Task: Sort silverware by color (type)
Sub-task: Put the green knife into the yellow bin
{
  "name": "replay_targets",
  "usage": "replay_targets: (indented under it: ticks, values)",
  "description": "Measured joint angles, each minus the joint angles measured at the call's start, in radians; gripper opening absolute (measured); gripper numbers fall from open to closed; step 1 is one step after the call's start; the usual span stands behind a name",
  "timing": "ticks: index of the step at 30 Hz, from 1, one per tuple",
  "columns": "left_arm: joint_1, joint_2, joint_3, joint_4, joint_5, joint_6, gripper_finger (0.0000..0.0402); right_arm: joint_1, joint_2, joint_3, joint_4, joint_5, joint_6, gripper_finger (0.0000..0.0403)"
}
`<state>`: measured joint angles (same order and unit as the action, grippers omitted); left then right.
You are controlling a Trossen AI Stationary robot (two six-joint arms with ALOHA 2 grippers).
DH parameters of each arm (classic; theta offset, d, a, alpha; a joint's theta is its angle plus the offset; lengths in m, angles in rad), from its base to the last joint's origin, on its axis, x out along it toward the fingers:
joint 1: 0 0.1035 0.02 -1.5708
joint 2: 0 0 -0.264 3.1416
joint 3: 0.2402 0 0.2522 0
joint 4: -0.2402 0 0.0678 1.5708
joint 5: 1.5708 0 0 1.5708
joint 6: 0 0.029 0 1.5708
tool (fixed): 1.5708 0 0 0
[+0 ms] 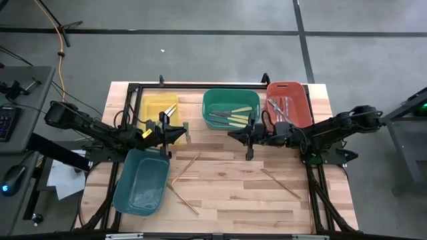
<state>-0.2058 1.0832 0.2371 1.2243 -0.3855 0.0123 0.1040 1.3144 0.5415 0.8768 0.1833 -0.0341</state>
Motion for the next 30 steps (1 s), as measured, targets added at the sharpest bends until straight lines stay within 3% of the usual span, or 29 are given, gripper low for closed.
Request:
replay_targets:
  ticks: [14, 30]
  values:
    - [-0.002, 0.000, 0.000, -0.015, -0.025, 0.092, 0.0000, 0.000, 0.000, 0.000, -0.028, 0.000, 0.000, 0.0000]
    - [-0.063, -0.008, 0.052, -0.062, -0.364, 0.293, 0.0000, 0.000, 0.000, 0.000, -0.094, 0.031, 0.009, 0.0000]
